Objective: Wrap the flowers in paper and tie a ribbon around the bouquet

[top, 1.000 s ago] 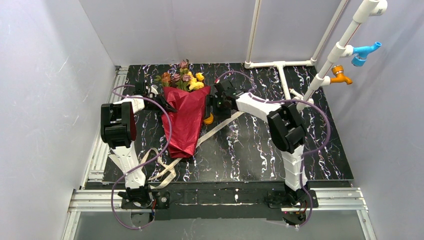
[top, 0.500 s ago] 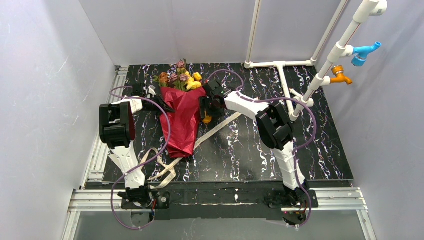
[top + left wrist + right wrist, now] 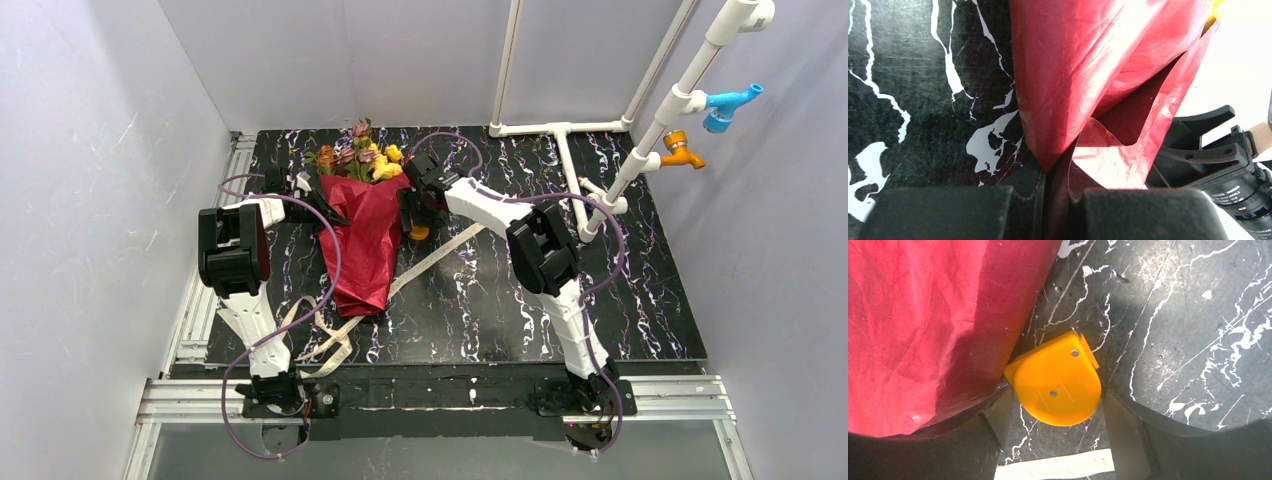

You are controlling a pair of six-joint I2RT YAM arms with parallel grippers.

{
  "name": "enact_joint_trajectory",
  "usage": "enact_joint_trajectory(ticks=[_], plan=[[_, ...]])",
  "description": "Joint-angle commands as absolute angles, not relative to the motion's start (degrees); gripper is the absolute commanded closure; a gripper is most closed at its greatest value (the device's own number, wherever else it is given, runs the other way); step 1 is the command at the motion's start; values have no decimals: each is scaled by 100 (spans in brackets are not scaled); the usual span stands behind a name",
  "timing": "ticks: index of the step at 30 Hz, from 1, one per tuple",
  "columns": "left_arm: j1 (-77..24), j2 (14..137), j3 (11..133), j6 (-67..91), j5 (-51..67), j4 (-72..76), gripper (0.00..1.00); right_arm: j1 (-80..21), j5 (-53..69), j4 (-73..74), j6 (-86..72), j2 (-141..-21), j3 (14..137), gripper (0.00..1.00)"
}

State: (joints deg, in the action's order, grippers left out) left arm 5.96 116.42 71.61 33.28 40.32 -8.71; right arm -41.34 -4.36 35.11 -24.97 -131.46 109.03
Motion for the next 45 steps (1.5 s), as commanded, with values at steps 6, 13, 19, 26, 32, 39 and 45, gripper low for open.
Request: enact_joint_trajectory(ticks=[6,13,19,26,32,39,45], plan=[[649,11329,7153,3208,4148,-1042,100,-3867,-353,3901,-2236,-14278,12286,30],[635,11346,6997,3383,4220,-959,100,-2731,-724,3880,-2285,-14743,12956,37],[393,11068,6679,3694,3983,-897,100,-1991,-593,4035,-2336,-15152,14210,18],[137,10792,6053,4422,3800,-494,100,-2157,258,2972,-2564,-13361,11854,2],[-186,10564,5843,4736,3645,-348,100,-2321,1082,2368,-2952,-12372,10441,2],[-438,10441,5688,5065,3617,-180,100,-2654,2360,1019,-3906,-12117,9280,2],[-797,10107,5362,5424,3427,-125,100,-2880,2620,1019,-4021,-12248,9074,9]])
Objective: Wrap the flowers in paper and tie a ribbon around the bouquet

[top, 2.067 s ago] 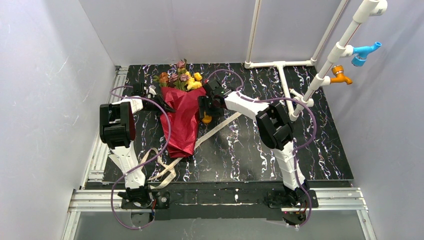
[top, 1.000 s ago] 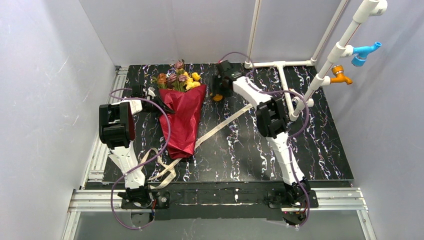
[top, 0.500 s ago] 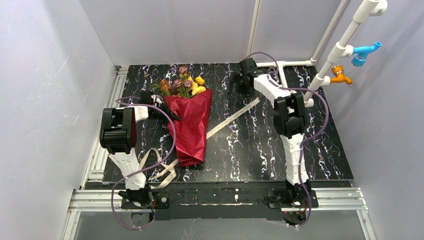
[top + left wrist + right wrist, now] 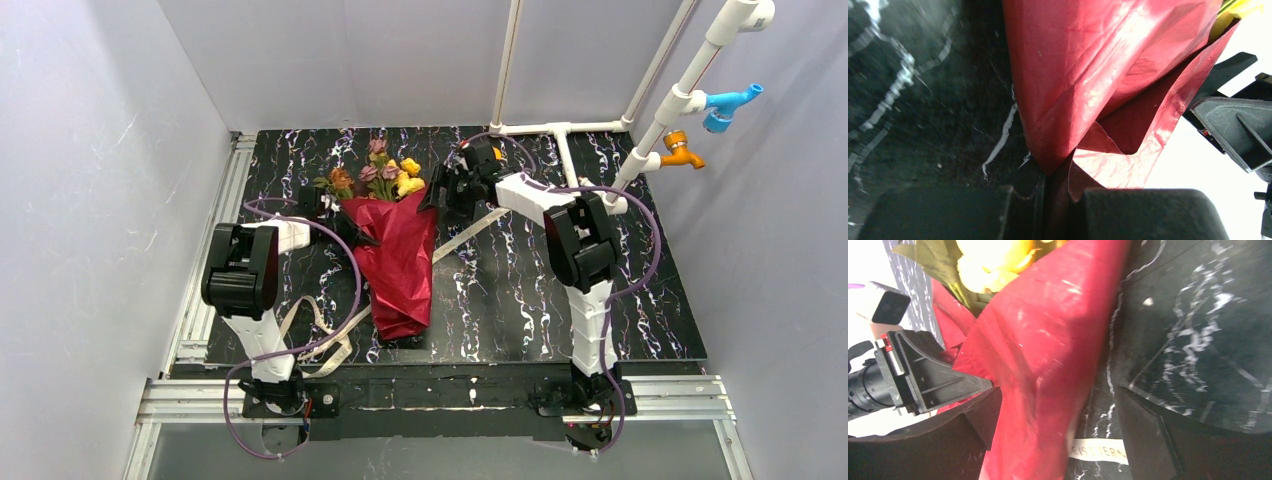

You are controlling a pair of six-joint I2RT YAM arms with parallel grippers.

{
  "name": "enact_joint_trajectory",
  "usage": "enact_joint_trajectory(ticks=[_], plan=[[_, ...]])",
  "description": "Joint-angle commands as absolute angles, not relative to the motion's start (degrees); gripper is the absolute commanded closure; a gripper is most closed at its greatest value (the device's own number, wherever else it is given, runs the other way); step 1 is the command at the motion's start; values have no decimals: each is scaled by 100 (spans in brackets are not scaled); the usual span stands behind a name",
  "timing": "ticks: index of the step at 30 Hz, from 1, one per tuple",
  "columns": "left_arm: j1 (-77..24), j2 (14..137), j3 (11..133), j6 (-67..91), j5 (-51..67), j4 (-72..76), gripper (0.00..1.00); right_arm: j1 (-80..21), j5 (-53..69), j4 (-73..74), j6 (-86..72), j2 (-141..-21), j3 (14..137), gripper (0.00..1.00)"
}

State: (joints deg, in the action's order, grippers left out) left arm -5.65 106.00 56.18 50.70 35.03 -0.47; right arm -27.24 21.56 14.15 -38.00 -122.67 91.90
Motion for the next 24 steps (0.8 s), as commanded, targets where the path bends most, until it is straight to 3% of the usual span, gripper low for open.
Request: enact_joint_trajectory(ticks=[1,13,18,24], plan=[[-873,9993,5263,5528,3403,-59,100,-2882,2646,1013,-4013,-12225,9017,10],[-1694,8702,4195,6061,2183,-40,100,-3015,3371,757,-3770,-12355,8899,26],[-1914,8204,3749,6251,1323,-374,100,-3049,3401,1374,-3193,-12765,9433,25],[-1955,8150,3385,6597,736,-241,100,-3032,2679,2382,-2399,-13190,10391,14]])
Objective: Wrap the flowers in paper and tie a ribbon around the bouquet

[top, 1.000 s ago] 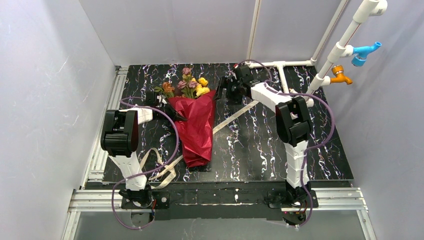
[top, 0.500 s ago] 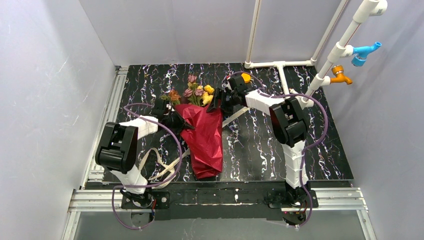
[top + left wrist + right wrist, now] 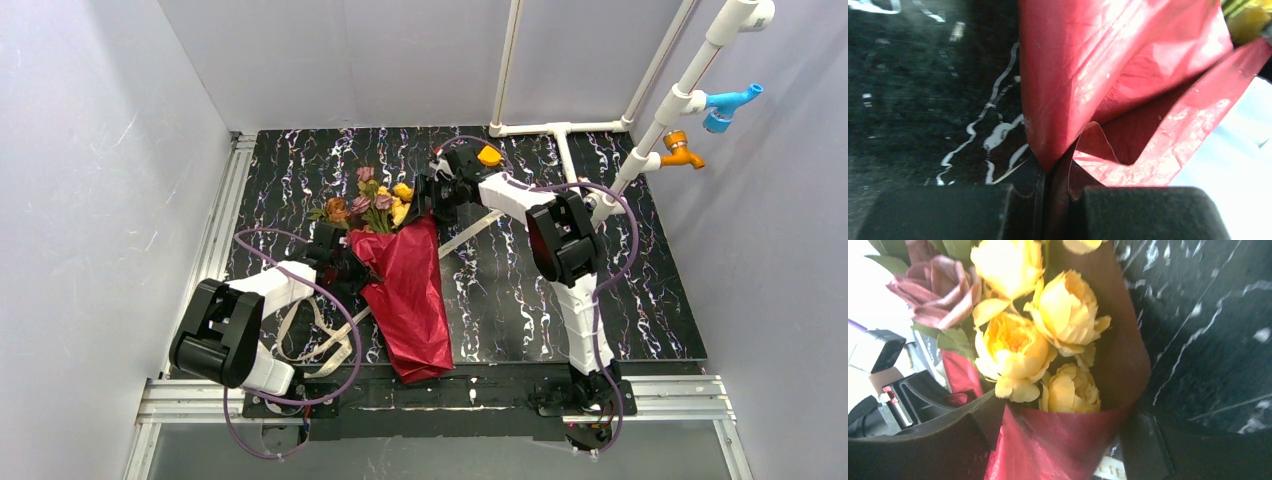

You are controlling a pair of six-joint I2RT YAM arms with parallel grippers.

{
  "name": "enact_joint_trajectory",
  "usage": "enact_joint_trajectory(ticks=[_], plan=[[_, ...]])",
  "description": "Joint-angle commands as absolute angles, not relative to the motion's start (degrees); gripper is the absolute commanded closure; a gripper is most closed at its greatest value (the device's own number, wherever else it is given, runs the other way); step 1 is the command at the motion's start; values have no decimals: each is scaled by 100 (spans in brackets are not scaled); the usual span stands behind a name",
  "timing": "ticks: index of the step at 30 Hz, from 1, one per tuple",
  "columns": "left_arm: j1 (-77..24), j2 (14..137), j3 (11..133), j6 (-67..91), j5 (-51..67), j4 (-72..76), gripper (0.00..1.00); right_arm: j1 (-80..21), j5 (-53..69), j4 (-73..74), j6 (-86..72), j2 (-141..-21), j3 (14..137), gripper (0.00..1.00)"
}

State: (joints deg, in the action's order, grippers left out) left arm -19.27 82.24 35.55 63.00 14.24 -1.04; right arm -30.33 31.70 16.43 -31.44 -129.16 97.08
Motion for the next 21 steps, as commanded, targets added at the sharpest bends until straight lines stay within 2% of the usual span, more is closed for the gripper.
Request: enact_joint_trajectory(ticks=[1,5,8,11,14,17,19,21], plan=[[-1951,8179,3328,6709,627,-164,100,-3028,2550,2546,-2320,-13267,10595,12],[-1960,8320,3243,7033,433,250,100,-2953,2006,3215,-2081,-13422,11508,5],[-1962,8488,3447,6925,358,173,100,-2882,1438,3587,-1938,-13207,11632,2],[-1977,8606,3490,6817,426,165,100,-2857,430,3858,-2013,-12674,11101,2],[-1978,8583,3311,6836,483,245,100,-2844,-985,3909,-2618,-11956,10071,2],[-1979,8525,3235,6674,452,228,100,-2822,-1823,3584,-3223,-11278,9119,2],[-1978,8531,3262,6569,452,181,100,-2817,-2253,3544,-3560,-11225,8910,2],[-1978,8543,3290,6458,489,166,100,-2813,-2594,3956,-3779,-11510,9326,3]])
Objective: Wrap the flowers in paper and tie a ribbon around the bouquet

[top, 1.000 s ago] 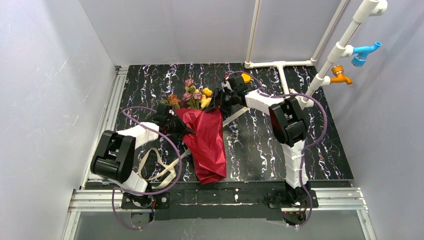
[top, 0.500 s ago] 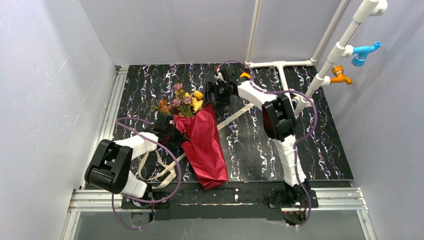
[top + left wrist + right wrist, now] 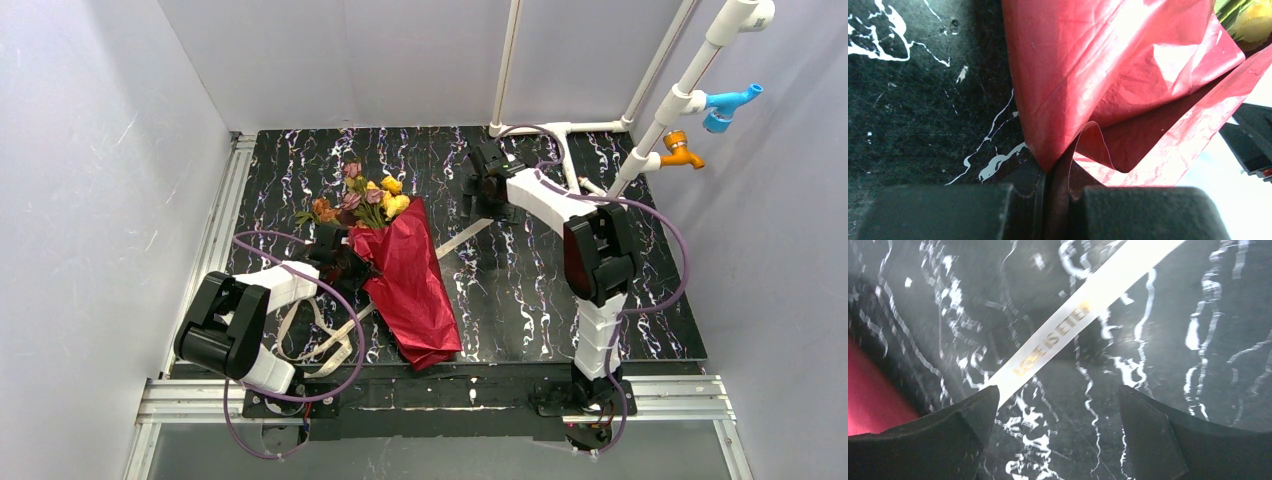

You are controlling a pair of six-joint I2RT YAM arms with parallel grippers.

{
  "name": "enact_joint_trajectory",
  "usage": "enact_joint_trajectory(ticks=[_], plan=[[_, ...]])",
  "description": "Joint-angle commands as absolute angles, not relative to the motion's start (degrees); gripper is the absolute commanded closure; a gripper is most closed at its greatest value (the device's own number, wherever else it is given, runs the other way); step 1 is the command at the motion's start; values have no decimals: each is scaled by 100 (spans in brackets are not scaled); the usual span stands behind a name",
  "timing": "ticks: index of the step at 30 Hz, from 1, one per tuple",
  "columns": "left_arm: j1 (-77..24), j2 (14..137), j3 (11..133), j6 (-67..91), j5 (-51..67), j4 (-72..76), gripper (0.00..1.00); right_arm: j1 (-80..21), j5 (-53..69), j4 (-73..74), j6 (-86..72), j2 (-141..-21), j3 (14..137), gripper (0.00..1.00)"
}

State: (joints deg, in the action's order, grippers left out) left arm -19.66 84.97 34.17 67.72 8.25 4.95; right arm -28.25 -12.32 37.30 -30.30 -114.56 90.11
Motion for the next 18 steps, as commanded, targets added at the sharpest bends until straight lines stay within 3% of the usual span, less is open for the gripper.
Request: enact_joint_trajectory(ticks=[1,8,15,18], plan=[[-1978,8533,3288,6437,498,167,100,-2813,-2698,4211,-3841,-11726,9610,4],[-1979,8478,3326,6242,473,35,100,-2729,-2934,5026,-3795,-13043,11163,11],[-1983,8517,3311,6226,523,34,100,-2510,-3036,4812,-3989,-13108,10681,27],[-1980,8504,3297,6227,514,35,100,-2457,-2953,4665,-4092,-13026,10223,46]])
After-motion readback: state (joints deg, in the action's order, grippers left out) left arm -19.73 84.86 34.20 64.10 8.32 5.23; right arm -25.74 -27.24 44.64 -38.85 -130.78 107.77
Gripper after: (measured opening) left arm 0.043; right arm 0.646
